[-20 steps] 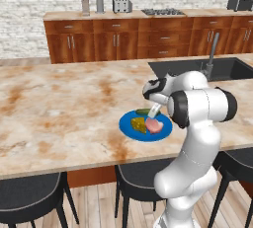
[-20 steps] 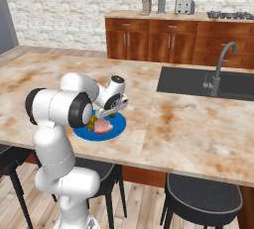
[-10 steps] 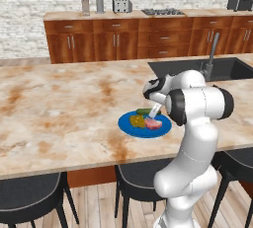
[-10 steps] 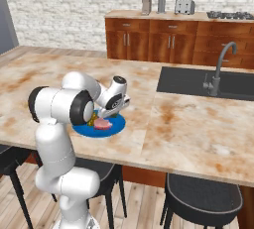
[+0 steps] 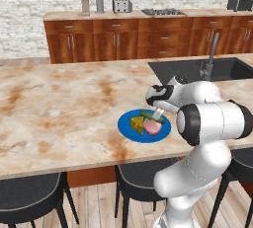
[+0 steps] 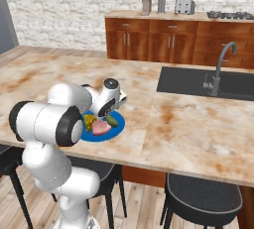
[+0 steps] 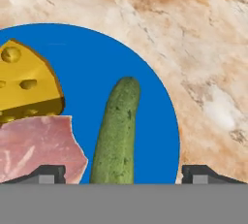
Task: Take the cheese, steak, and cucumber from the fridge and place them on the plate on the dining counter to create an appetizer plate.
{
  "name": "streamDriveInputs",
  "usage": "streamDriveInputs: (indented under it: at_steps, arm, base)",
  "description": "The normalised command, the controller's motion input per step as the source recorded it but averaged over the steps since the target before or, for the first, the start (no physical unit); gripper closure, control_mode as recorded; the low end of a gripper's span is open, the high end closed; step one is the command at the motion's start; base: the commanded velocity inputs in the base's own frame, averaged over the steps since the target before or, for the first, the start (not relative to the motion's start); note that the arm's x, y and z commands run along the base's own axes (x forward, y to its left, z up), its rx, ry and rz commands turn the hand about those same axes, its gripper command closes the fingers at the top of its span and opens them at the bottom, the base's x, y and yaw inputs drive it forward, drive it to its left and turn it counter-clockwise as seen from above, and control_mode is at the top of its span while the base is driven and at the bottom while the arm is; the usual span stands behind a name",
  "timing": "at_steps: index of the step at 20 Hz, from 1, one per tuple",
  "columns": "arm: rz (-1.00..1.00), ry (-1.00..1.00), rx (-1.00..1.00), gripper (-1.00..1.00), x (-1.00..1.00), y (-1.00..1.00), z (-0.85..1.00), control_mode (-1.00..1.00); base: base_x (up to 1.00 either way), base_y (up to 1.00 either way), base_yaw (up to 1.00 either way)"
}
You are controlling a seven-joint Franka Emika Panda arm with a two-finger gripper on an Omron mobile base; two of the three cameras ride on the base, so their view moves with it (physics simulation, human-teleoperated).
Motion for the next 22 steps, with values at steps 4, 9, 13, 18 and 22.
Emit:
streamDriveInputs:
  at_steps: [4,9,13,18,22]
  arm:
    - [-0.01,-0.13,-0.04,-1.0,-0.45,0.0,0.98,-1.0]
    - [-0.11,-0.31,-0.01,-1.0,-0.96,-0.2,0.83,-1.0]
    - [-0.18,-0.3,0.0,-1.0,-1.0,-0.31,0.64,-1.0]
    - [-0.07,-0.16,0.0,-1.0,-1.0,-0.5,0.59,-1.0]
    - [-0.06,-0.12,0.01,-1.0,-1.0,-0.67,0.51,-1.0]
  base:
    - [0.0,0.0,0.0]
    - [0.0,0.0,0.0]
    - [0.0,0.0,0.0]
    - [0.0,0.0,0.0]
    - [0.0,0.0,0.0]
